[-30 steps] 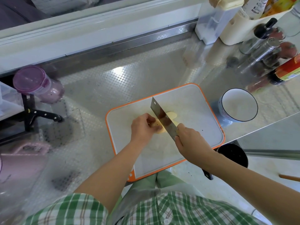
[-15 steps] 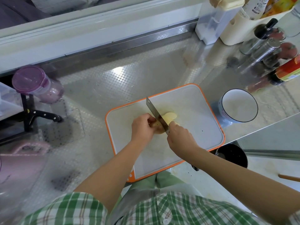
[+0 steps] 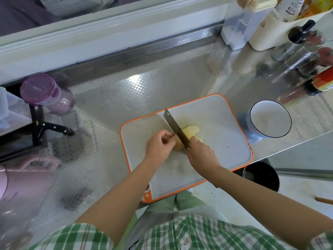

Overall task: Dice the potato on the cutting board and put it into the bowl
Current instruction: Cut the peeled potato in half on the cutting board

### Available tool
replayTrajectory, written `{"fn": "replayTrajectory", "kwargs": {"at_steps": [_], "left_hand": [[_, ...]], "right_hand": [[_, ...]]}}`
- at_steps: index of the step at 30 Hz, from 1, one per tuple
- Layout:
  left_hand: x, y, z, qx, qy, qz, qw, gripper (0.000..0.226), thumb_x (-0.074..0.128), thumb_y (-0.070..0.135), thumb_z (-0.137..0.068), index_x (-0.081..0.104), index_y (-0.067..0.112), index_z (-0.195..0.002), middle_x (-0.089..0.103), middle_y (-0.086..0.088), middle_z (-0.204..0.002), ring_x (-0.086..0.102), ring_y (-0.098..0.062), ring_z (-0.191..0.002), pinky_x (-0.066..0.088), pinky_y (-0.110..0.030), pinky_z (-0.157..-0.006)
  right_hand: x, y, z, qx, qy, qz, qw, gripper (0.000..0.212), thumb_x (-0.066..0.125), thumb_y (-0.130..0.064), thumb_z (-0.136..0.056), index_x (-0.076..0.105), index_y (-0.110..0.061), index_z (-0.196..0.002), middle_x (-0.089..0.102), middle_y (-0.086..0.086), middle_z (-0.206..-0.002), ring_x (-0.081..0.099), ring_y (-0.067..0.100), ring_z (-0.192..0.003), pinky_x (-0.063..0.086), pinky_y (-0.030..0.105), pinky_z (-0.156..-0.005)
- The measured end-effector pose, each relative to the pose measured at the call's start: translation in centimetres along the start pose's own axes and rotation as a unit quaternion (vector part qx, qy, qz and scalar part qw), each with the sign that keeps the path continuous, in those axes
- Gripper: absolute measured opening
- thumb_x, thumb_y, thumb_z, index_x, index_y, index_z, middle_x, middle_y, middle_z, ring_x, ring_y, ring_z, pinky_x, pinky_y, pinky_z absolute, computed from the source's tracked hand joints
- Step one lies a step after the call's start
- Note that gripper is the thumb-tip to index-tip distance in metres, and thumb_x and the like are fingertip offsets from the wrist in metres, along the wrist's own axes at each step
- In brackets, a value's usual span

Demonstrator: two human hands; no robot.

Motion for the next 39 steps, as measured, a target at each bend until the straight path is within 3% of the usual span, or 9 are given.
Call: {"fn": "replayTrajectory", "kwargs": {"at_steps": [4, 8, 12, 17, 20, 25, 35, 39], "left_hand": [[0.4, -0.8, 0.7, -0.081, 0.006, 0.124, 0.989, 0.024, 0.073, 0.008, -0.082, 0.063, 0.021, -0.100, 0.065, -0.014, -0.100, 0.068, -0.027, -0.088, 0.061, -0.038, -0.074], [0.4, -1.4, 1.1, -0.133, 0.035, 0.206, 0.969, 0.029, 0.078, 0.002, -0.076, 0.062, 0.006, -0.100, 0.064, -0.016, -0.095, 0.067, -0.027, -0.085, 0.060, -0.039, -0.074], [0.7, -1.9, 1.2, -0.138, 0.030, 0.231, 0.963, 0.022, 0.077, 0.001, -0.076, 0.065, 0.003, -0.094, 0.065, -0.017, -0.092, 0.066, -0.025, -0.079, 0.061, -0.036, -0.069], [0.8, -2.1, 1.0, -0.134, 0.046, 0.226, 0.964, 0.024, 0.078, 0.000, -0.075, 0.067, 0.002, -0.096, 0.066, -0.018, -0.094, 0.067, -0.031, -0.088, 0.061, -0.036, -0.068], [0.8, -2.1, 0.9, -0.128, 0.053, 0.216, 0.967, 0.022, 0.078, 0.000, -0.075, 0.066, 0.004, -0.093, 0.065, -0.014, -0.088, 0.067, -0.029, -0.083, 0.060, -0.040, -0.072], [0.7, -2.1, 1.1, -0.106, 0.063, 0.190, 0.974, 0.023, 0.079, 0.001, -0.075, 0.067, 0.004, -0.094, 0.065, -0.011, -0.089, 0.067, -0.025, -0.078, 0.060, -0.042, -0.074], [0.3, -1.6, 1.2, -0.065, 0.085, 0.087, 0.991, 0.020, 0.083, 0.018, -0.072, 0.067, 0.021, -0.083, 0.068, -0.002, -0.084, 0.069, -0.027, -0.081, 0.059, -0.044, -0.076], [0.3, -1.1, 1.3, -0.047, 0.083, 0.045, 0.994, 0.024, 0.082, 0.025, -0.073, 0.068, 0.018, -0.091, 0.069, 0.001, -0.088, 0.069, -0.025, -0.082, 0.058, -0.044, -0.079]], "right_hand": [[-1.4, -0.2, 0.2, -0.017, -0.002, -0.023, 1.000, 0.007, 0.040, -0.020, -0.101, 0.037, -0.015, -0.096, 0.052, 0.005, -0.084, 0.053, 0.027, -0.072, 0.040, 0.038, -0.062], [-3.9, -0.3, 1.0, -0.044, 0.032, -0.031, 0.998, 0.010, 0.040, -0.020, -0.099, 0.038, -0.011, -0.097, 0.048, 0.007, -0.080, 0.049, 0.034, -0.072, 0.032, 0.036, -0.060], [-5.1, -0.9, 2.2, -0.065, 0.028, -0.016, 0.997, 0.013, 0.040, -0.019, -0.098, 0.033, -0.012, -0.089, 0.045, 0.006, -0.078, 0.041, 0.032, -0.069, 0.029, 0.036, -0.060], [-4.7, -1.0, 3.2, -0.078, 0.014, 0.002, 0.997, 0.013, 0.038, -0.018, -0.098, 0.031, -0.014, -0.088, 0.034, -0.002, -0.069, 0.040, 0.029, -0.069, 0.027, 0.034, -0.061], [-4.7, -1.0, 3.4, -0.078, 0.011, 0.000, 0.997, 0.014, 0.038, -0.018, -0.099, 0.030, -0.014, -0.088, 0.030, -0.005, -0.066, 0.039, 0.028, -0.068, 0.027, 0.034, -0.061], [-4.1, -1.0, 3.8, -0.072, 0.004, 0.009, 0.997, 0.010, 0.038, -0.015, -0.098, 0.032, -0.014, -0.090, 0.033, -0.003, -0.067, 0.044, 0.028, -0.067, 0.031, 0.035, -0.060], [-3.7, -1.6, 3.2, -0.051, 0.005, 0.010, 0.999, 0.006, 0.038, -0.014, -0.097, 0.035, -0.014, -0.092, 0.037, -0.002, -0.068, 0.048, 0.026, -0.068, 0.031, 0.034, -0.057], [-3.7, -0.9, 4.0, -0.034, -0.003, 0.025, 0.999, 0.002, 0.039, -0.013, -0.097, 0.039, -0.012, -0.096, 0.039, -0.001, -0.069, 0.047, 0.021, -0.064, 0.029, 0.028, -0.050]]}}
Point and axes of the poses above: each hand's wrist, its own z-axis away from the middle knuckle, its own x-axis out of the palm, y = z × x, the point moved 7 cm from there along -z, towards the middle knuckle
